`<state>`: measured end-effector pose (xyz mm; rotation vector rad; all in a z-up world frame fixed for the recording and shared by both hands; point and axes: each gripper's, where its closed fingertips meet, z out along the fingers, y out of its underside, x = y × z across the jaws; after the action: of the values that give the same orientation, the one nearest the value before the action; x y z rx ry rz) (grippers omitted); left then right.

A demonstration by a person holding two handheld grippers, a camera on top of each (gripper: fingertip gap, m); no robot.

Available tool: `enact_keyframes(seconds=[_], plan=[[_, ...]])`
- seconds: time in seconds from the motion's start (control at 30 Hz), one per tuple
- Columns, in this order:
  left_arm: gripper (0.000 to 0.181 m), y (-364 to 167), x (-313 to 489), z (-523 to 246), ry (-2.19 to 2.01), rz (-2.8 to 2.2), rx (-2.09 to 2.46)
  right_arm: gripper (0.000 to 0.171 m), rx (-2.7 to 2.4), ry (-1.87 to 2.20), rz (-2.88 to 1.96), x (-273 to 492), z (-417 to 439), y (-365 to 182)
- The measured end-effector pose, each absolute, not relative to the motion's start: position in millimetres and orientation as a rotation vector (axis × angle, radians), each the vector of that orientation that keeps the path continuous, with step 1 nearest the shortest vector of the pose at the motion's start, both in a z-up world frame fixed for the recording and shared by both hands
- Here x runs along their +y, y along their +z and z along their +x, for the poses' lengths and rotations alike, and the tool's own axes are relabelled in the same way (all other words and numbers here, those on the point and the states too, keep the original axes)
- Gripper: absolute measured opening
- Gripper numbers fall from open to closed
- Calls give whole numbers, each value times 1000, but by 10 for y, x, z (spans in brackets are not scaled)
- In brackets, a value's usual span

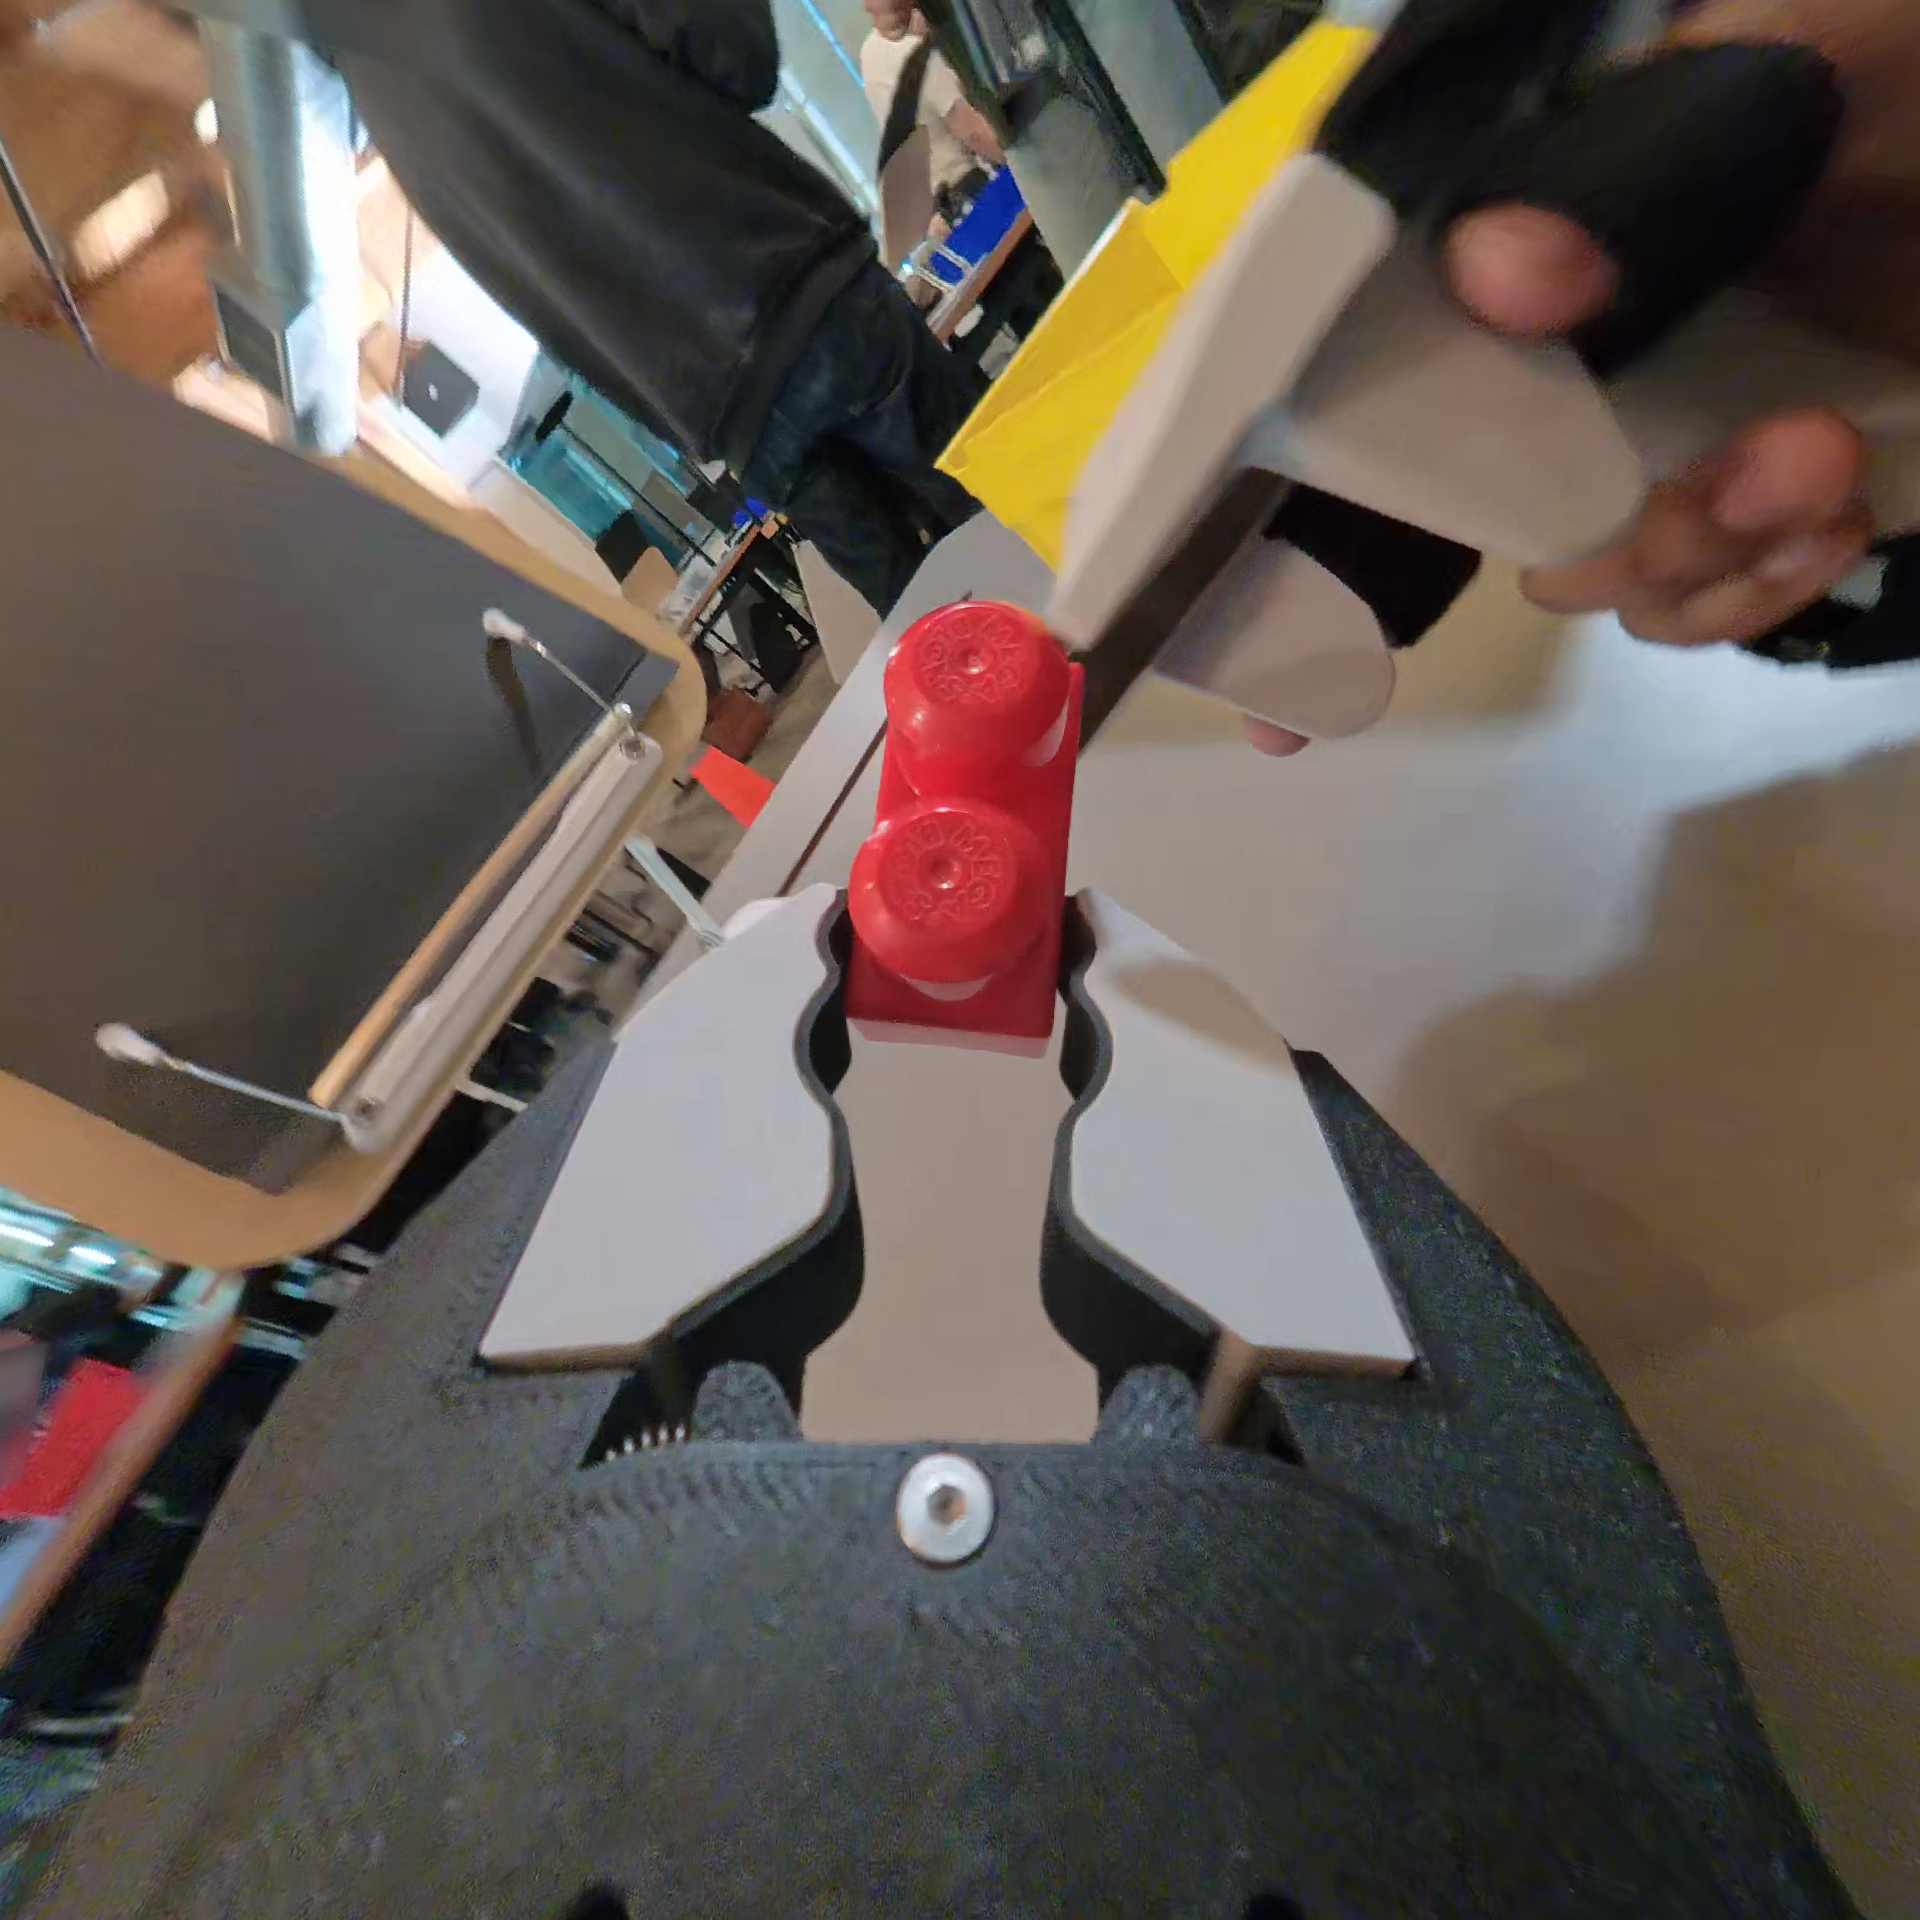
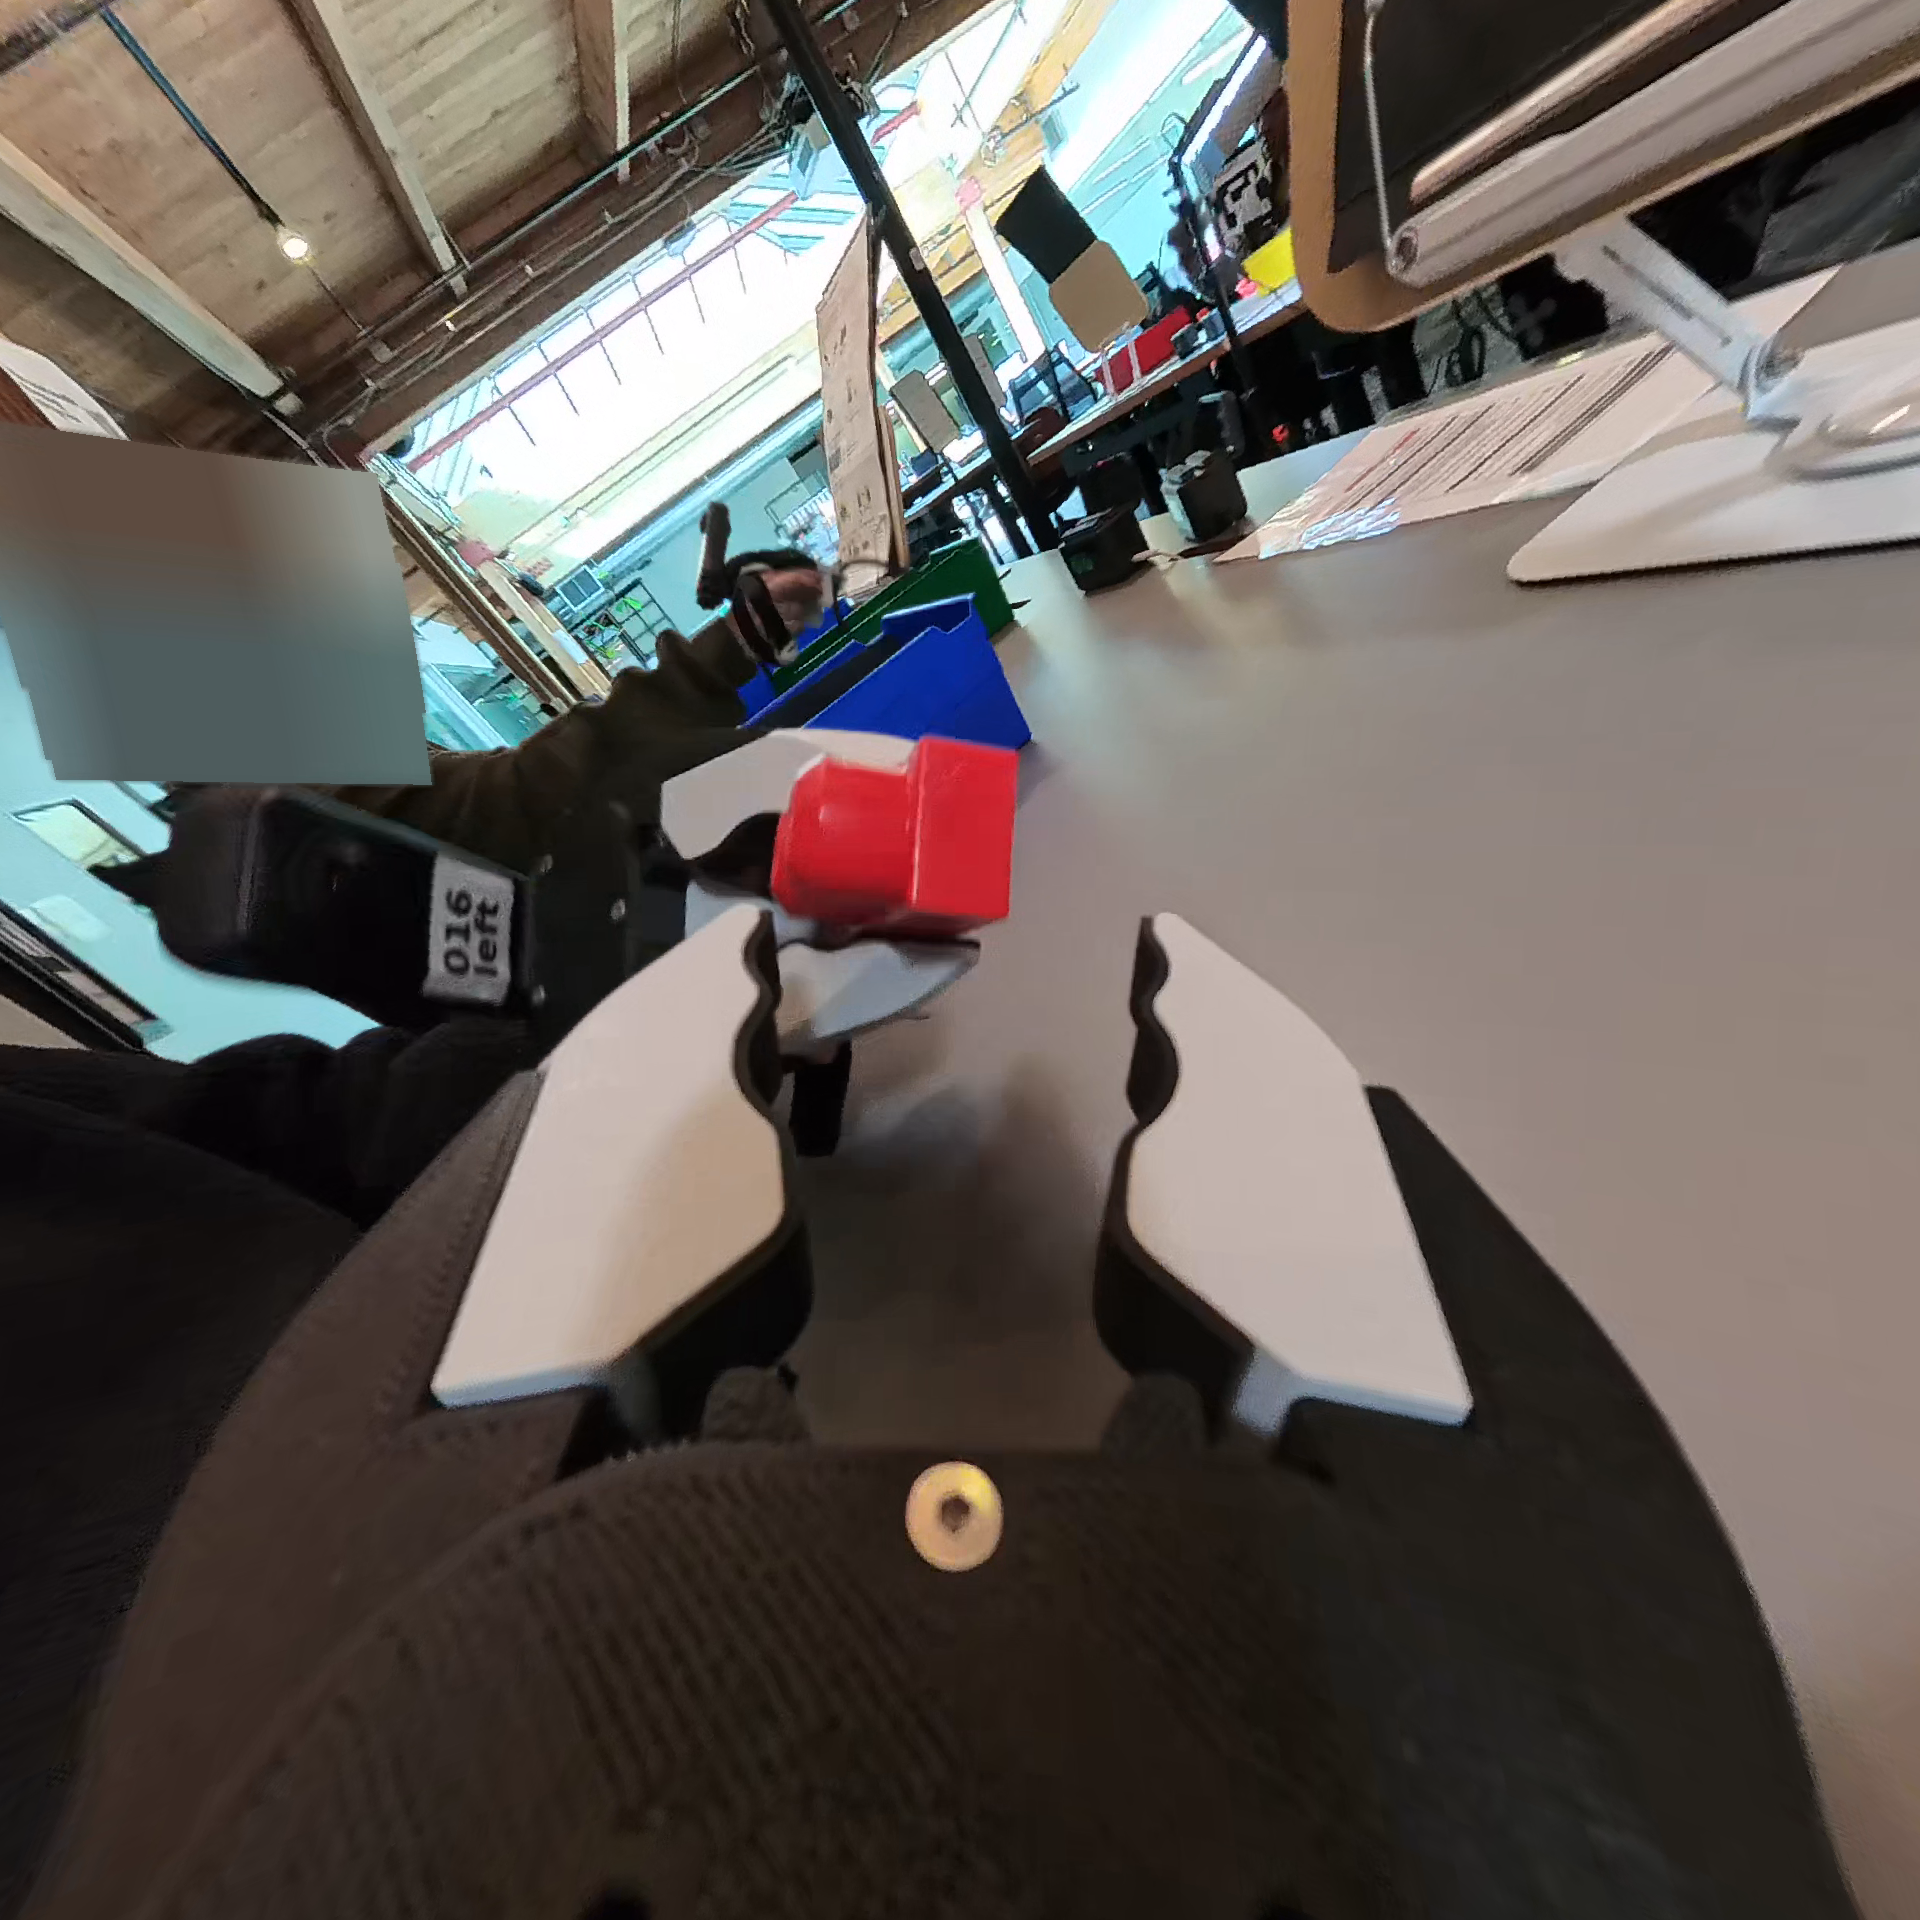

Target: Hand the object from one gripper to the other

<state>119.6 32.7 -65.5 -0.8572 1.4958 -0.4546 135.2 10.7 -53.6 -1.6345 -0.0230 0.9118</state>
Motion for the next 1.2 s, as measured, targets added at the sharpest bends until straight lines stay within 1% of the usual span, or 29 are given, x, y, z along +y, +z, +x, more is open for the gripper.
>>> enact_keyframes(seconds=[0.23, 0.37, 0.43, 0.5, 0.6, 0.63, 0.7, 0.77, 0.9, 0.93, 1.03, 1.13, 1.2], plan=[[38, -513, 655, 1182, -990, -1300, 1178, 67, 28, 767, -1561, 267, 1389, -391], [38, -546, 739, 1148, -1257, -1487, 954, 70, 2, 596, -1481, 260, 1233, 17], [38, -515, 741, 1099, -1481, -1548, 789, 65, -41, 465, -1408, 275, 1234, 203], [39, -498, 717, 1044, -1751, -1582, 626, 64, -42, 449, -1350, 285, 1254, 278], [38, -563, 730, 982, -2052, -1636, 457, 68, -137, 454, -1363, 249, 1221, 94], [38, -565, 730, 968, -2167, -1644, 400, 71, -209, 409, -1413, 241, 1211, -69], [38, -543, 692, 961, -2432, -1647, 297, 85, -329, 270, -1540, 280, 1248, -355], [39, -506, 610, 984, -2637, -1633, 268, 87, -415, 204, -1550, 290, 1199, -366], [38, -549, 354, 1079, -2678, -1691, 405, 96, -577, 3, -1594, 348, 1061, -559], [38, -542, 294, 1088, -2701, -1693, 425, 95, -615, -66, -1604, 355, 1040, -598], [38, -543, 163, 1105, -2744, -1714, 456, 86, -692, -260, -1604, 365, 1026, -656], [38, -576, 59, 1121, -2720, -1741, 553, 84, -711, -334, -1610, 366, 1019, -674], [37, -578, 40, 1117, -2701, -1748, 594, 74, -686, -325, -1609, 357, 1043, -643]])
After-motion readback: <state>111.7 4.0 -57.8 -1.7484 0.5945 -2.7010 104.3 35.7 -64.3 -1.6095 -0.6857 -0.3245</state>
